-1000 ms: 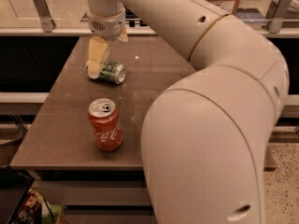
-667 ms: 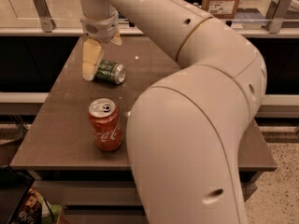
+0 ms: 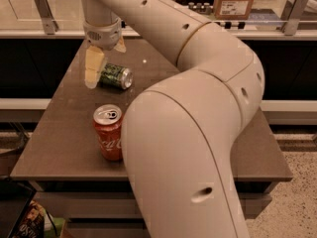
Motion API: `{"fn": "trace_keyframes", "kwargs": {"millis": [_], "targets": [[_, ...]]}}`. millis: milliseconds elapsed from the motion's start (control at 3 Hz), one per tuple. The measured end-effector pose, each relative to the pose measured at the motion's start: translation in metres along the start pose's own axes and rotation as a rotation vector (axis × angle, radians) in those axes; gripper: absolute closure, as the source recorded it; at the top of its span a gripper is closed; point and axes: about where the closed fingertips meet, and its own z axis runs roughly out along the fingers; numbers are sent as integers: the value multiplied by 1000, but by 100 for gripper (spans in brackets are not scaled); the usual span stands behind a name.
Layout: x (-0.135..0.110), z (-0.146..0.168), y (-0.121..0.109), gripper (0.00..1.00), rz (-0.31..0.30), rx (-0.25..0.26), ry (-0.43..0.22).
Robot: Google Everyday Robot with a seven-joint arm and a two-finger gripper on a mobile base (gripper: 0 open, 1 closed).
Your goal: Place green can upright
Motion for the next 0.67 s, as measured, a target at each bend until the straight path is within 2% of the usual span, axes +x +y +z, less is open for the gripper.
{"fn": "trace_keyframes", "kwargs": {"millis": [667], "targets": [[7,13,-6,0,75,1,13]]}}
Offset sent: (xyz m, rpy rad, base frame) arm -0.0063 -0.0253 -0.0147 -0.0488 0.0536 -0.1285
